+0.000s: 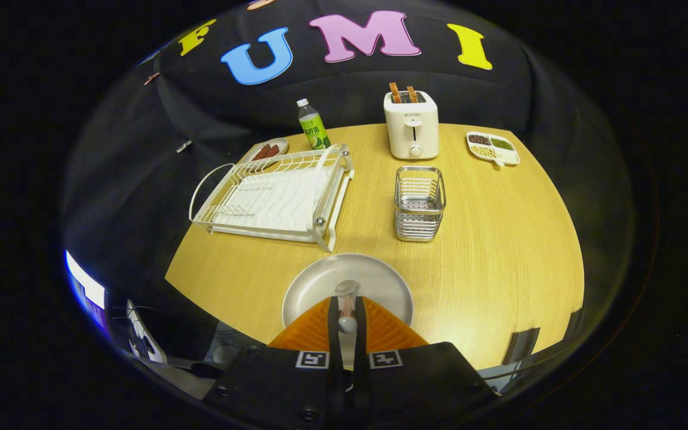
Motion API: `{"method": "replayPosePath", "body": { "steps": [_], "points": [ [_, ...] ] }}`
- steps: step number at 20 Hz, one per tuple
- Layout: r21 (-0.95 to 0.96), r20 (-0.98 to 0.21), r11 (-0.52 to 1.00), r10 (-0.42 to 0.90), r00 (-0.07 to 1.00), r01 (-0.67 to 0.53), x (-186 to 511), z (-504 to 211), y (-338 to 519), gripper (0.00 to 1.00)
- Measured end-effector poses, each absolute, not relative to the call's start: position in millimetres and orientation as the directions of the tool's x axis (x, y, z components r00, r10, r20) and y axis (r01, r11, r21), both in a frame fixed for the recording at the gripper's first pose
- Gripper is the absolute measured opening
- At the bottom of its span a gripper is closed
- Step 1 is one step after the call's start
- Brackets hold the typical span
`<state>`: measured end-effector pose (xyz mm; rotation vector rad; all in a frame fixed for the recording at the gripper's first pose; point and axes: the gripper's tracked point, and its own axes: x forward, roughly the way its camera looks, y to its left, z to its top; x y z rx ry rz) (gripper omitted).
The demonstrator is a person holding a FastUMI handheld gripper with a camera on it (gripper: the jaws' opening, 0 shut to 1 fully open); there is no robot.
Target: Take the plate from the dish rack, then take the spoon from the basket and place it into the plate.
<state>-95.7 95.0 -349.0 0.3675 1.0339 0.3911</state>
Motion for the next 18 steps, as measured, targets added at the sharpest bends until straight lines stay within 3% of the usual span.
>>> {"method": "replayPosePath", "body": {
  "steps": [18],
  "points": [
    [0.477, -0.771, 0.873, 0.47, 0.43, -0.099, -105.1, -371.7, 96.0, 0.17]
  ]
}}
